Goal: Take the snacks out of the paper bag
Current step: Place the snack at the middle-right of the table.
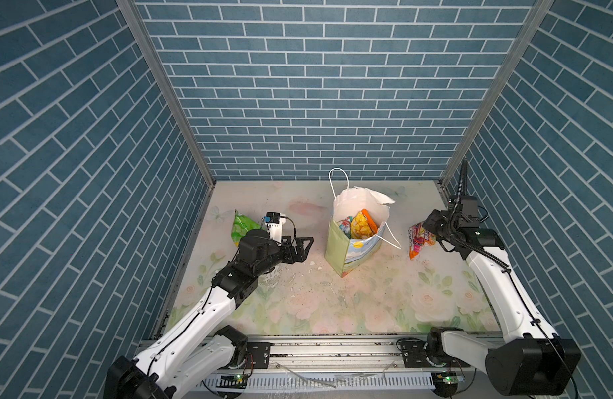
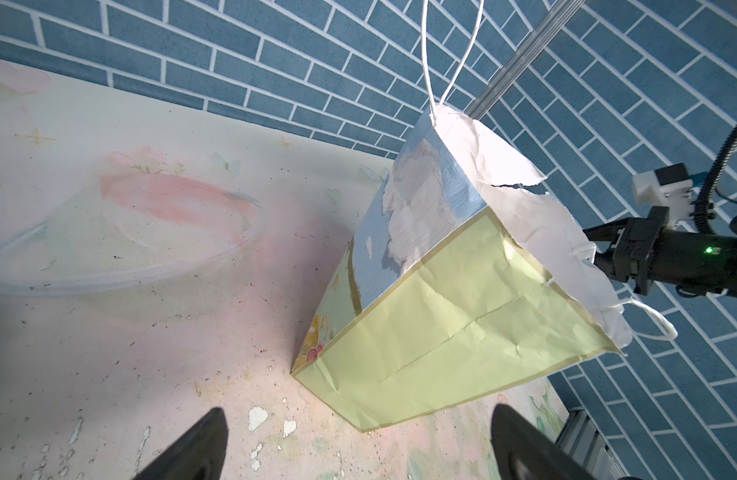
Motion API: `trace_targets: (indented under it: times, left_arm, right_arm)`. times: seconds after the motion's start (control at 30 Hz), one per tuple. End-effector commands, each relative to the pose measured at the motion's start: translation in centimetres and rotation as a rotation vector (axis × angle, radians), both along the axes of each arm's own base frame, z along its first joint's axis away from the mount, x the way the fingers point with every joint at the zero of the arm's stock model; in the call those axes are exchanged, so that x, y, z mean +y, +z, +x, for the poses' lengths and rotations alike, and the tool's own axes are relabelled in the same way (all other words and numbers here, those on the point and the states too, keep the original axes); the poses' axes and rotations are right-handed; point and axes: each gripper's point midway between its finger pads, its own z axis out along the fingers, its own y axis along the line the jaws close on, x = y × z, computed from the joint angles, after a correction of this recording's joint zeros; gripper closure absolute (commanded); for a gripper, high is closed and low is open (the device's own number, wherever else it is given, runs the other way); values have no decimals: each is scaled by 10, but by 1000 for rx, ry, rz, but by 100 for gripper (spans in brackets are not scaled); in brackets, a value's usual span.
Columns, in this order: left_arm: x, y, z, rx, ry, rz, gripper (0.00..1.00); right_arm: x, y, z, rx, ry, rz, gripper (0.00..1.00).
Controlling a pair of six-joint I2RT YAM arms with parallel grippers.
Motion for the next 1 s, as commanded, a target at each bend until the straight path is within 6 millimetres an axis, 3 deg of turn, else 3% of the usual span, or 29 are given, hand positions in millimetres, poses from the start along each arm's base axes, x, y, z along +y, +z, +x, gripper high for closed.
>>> trace_targets:
  times: [0.0, 0.2, 0.37, 0.4, 0.47, 0.53, 0.57, 0.6, 0.77, 0.97]
  left_arm:
    - [-3, 12, 0, -5, -14, 8, 0]
    - [-1, 12, 4, 26, 5, 36, 0]
    - [-2, 12, 9, 42, 17, 45, 0]
    - [-2, 12, 10, 44, 18, 43, 0]
    - [-3, 13, 11, 49, 20, 46, 0]
    - [-4, 15, 12, 50, 17, 47, 1]
    - [-4, 17, 12, 48, 14, 46, 1]
    - [-5, 19, 12, 47, 11, 44, 0]
    - [-3, 20, 5, 46, -2, 42, 0]
    - [3, 17, -9, 28, -4, 18, 0]
  right_arm:
    - [2, -16, 20, -40, -23, 84, 100]
    - [-3, -87, 39, 83, -47, 131, 100]
    - [-7, -122, 55, 173, -40, 133, 100]
    - [-8, -128, 58, 191, -39, 135, 83]
    - [-5, -133, 63, 214, -20, 147, 58]
    - [2, -133, 68, 230, 11, 177, 44]
    - [2, -130, 69, 233, 13, 180, 29]
    - [2, -126, 69, 231, 13, 178, 5]
    - [7, -85, 66, 151, 56, 180, 1]
    - [20, -44, 33, 36, 93, 242, 4]
